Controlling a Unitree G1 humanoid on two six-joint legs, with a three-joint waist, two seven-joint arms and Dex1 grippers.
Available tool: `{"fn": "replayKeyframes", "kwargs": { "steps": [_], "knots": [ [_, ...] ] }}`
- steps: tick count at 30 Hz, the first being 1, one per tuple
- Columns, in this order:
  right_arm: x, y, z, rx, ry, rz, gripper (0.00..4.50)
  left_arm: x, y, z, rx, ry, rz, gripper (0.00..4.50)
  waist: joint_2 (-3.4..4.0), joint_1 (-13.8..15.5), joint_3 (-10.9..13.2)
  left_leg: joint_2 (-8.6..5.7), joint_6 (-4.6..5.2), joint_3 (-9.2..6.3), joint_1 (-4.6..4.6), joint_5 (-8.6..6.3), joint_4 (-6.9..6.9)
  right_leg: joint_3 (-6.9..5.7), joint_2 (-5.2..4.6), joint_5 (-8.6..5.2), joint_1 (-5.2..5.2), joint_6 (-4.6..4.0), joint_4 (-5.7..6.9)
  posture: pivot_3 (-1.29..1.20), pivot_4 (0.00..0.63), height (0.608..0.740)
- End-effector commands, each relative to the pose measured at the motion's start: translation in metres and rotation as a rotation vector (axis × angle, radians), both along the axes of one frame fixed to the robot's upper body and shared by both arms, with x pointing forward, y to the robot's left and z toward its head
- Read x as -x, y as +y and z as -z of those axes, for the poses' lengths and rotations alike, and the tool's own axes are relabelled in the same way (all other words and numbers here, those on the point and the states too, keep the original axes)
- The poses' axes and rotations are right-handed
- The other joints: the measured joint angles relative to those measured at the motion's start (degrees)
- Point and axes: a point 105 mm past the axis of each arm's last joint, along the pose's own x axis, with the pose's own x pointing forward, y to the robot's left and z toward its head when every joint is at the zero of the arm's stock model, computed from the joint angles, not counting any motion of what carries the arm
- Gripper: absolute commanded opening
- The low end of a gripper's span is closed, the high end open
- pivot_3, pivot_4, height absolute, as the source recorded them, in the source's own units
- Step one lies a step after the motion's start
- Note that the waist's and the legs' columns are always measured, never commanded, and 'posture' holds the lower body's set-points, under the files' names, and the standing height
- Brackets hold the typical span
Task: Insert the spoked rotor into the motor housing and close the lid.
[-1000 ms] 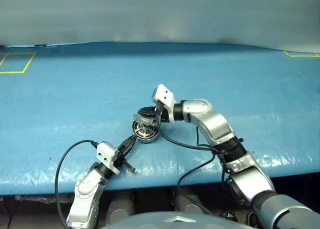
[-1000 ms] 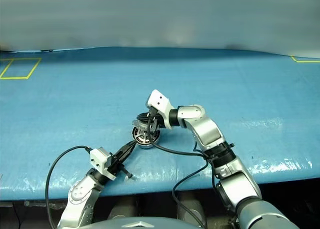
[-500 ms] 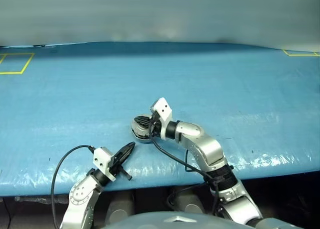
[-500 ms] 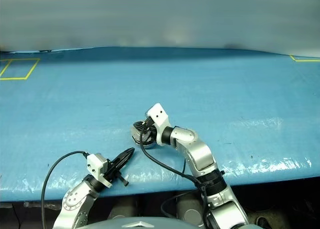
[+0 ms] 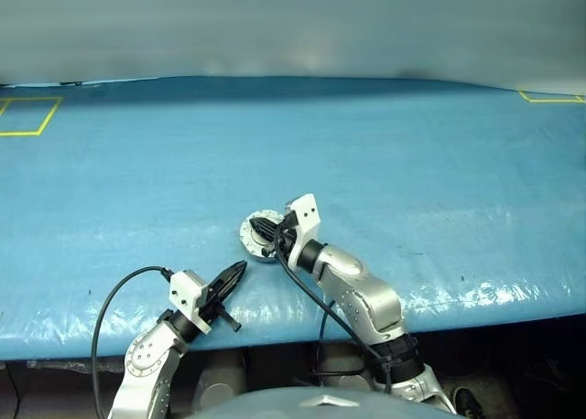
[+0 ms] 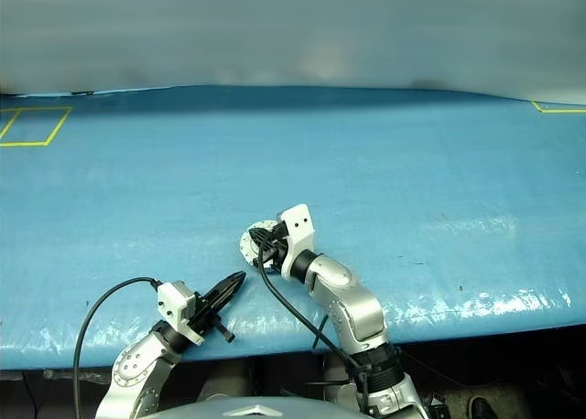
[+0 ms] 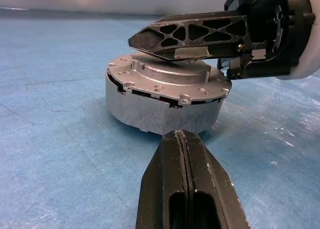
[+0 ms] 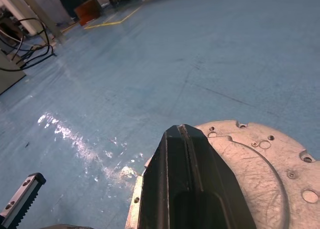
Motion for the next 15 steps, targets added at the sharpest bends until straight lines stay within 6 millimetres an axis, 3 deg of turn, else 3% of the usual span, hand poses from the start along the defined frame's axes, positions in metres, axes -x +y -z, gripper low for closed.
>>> {"fn": "replayKeyframes", "kwargs": {
  "steps": [1, 5, 8, 10, 15],
  "knots": [
    [0.007, 0.009, -0.027, -0.063, -0.084, -0.007, 0.00, 0.000, -0.001, -0.009, 0.020, -0.036, 0.010, 0.01, -0.01, 0.01, 0.01, 0.00, -0.01, 0.01, 0.02, 0.00, -0.10, 0.01, 0.00, -0.01, -0.01, -0.01, -0.02, 0.00, 0.150, 0.740],
    [0.019, 0.004, -0.063, -0.072, -0.200, -0.050, 0.00, 0.000, -0.001, -0.009, 0.017, -0.037, 0.007, 0.01, -0.01, 0.02, 0.00, 0.01, -0.01, 0.01, 0.01, 0.01, -0.38, 0.00, 0.01, -0.06, -0.13, -0.06, -0.08, 0.00, 0.150, 0.740],
    [0.024, -0.003, -0.078, -0.066, -0.240, -0.058, 0.00, 0.000, -0.002, -0.007, 0.002, -0.039, 0.012, 0.01, -0.02, 0.08, 0.00, 0.02, -0.01, -0.04, 0.01, 0.01, -0.56, -0.04, 0.01, -0.15, -0.13, 0.02, -0.11, 0.00, 0.150, 0.740],
    [0.024, -0.008, -0.077, -0.025, -0.232, -0.044, 0.00, 0.000, -0.002, -0.006, -0.008, -0.045, 0.006, 0.01, -0.02, 0.10, 0.00, 0.01, -0.02, -0.06, 0.00, 0.01, -0.60, -0.06, 0.00, -0.16, -0.11, 0.04, -0.18, 0.00, 0.150, 0.740],
    [0.029, -0.018, -0.051, 0.142, -0.161, -0.063, 1.24, -0.002, -0.005, -0.009, 0.005, -0.058, -0.004, 0.00, -0.02, 0.15, 0.00, -0.01, -0.02, -0.05, -0.05, 0.01, -0.61, -0.07, -0.04, -0.12, 0.02, 0.09, -0.55, 0.00, 0.150, 0.740]
  ]
}}
